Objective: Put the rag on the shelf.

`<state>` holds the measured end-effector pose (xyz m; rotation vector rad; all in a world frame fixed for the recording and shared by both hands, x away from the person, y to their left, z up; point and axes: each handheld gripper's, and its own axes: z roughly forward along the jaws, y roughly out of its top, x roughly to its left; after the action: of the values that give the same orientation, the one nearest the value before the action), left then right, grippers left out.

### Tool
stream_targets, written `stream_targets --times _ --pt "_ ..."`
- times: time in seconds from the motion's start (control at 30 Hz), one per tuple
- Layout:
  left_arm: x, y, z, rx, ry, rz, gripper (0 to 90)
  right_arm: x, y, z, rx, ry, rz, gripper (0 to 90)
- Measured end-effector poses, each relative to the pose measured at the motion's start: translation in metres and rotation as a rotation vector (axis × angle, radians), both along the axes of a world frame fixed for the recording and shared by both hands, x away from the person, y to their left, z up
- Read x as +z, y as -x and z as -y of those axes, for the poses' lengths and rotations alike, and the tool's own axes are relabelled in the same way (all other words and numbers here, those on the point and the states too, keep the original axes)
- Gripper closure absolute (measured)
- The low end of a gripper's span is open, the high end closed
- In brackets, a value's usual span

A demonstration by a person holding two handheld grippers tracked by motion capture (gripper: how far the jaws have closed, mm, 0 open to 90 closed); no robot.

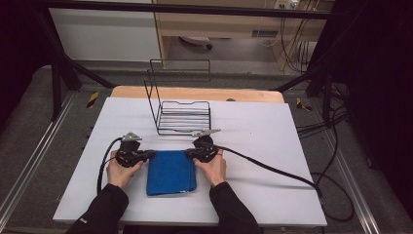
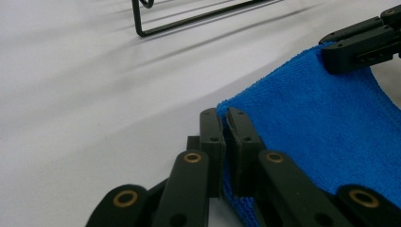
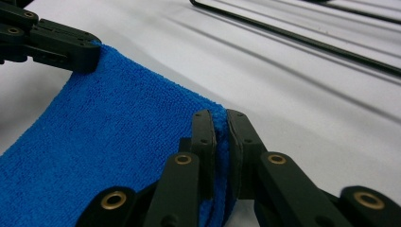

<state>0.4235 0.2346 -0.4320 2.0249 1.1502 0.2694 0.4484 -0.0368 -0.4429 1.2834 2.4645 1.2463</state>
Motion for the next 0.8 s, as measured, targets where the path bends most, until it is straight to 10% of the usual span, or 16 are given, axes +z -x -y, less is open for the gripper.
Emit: stream_targets --times 0.8 --pt "0.031 0.025 -0.005 -0.017 0.043 0.128 85.8 0.039 0.026 0.01 0.025 -0.098 0.138 83.1"
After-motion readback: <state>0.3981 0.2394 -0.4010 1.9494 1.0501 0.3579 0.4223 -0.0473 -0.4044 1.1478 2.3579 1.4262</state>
